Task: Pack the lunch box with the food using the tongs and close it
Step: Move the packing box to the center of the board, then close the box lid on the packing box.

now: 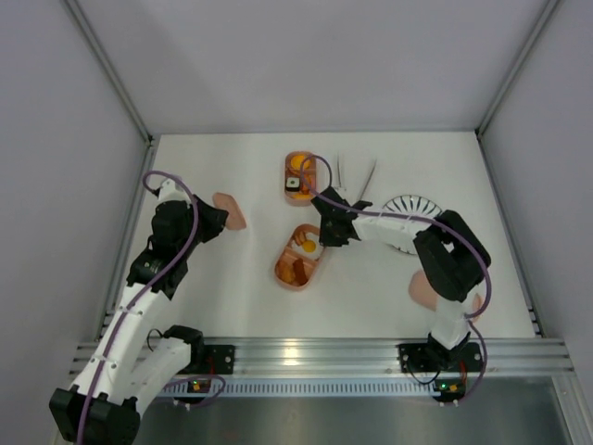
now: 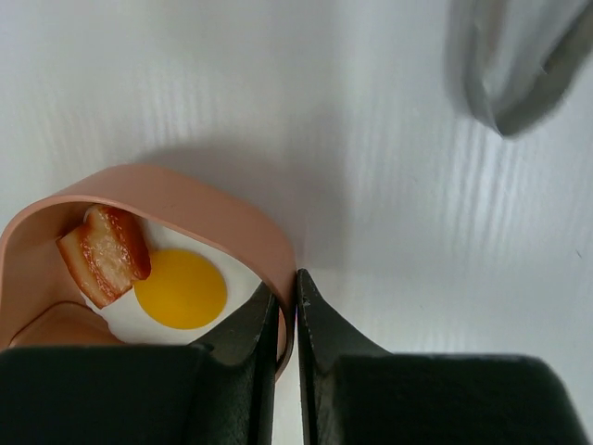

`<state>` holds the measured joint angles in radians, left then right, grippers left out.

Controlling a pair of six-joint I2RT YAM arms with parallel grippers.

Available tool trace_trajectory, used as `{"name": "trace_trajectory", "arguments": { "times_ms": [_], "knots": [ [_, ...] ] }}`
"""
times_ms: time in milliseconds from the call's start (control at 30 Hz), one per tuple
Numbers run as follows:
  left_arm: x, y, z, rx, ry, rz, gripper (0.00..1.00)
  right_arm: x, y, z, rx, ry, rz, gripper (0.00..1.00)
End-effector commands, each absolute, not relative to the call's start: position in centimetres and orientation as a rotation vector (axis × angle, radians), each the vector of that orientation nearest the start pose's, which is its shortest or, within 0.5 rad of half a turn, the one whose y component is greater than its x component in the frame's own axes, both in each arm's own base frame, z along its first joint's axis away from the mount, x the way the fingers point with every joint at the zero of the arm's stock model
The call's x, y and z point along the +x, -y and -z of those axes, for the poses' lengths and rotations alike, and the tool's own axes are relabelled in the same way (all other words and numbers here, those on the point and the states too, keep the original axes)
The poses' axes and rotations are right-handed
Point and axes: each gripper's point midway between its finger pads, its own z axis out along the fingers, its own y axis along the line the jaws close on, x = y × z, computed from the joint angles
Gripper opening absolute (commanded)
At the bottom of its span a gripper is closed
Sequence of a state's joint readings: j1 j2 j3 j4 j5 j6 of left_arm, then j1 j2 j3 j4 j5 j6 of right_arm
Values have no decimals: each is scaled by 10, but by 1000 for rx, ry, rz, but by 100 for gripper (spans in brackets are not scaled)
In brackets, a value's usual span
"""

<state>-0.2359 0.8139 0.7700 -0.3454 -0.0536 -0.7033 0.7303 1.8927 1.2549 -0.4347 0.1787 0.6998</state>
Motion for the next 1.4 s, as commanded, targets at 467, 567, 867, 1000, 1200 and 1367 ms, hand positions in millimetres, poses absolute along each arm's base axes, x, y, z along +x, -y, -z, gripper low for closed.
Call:
{"name": "trace_trajectory", "arguments": {
  "times_ms": [467,567,867,1000,1200,1367],
  "knots": [
    [290,112,-262,-393,-1872,730,0,309,-253,-76,813,-2313,-561,18],
    [288,113,-262,-396,-1870,744,0,312,-257,-84,852,-2294,-585,27],
    [274,122,-281,-388,-1838,844,0,325,-275,-127,827,-2213,-721,32],
    [253,134,-294,-411,-1755,1023,0,322,-274,-157,768,-2175,-772,33],
    [224,127,-287,-559,-1615,1183,0,327,-247,-170,648,-2145,-663,38],
    [208,127,-267,-638,-1584,1285,0,352,-241,-147,511,-2239,-622,35]
  ]
}}
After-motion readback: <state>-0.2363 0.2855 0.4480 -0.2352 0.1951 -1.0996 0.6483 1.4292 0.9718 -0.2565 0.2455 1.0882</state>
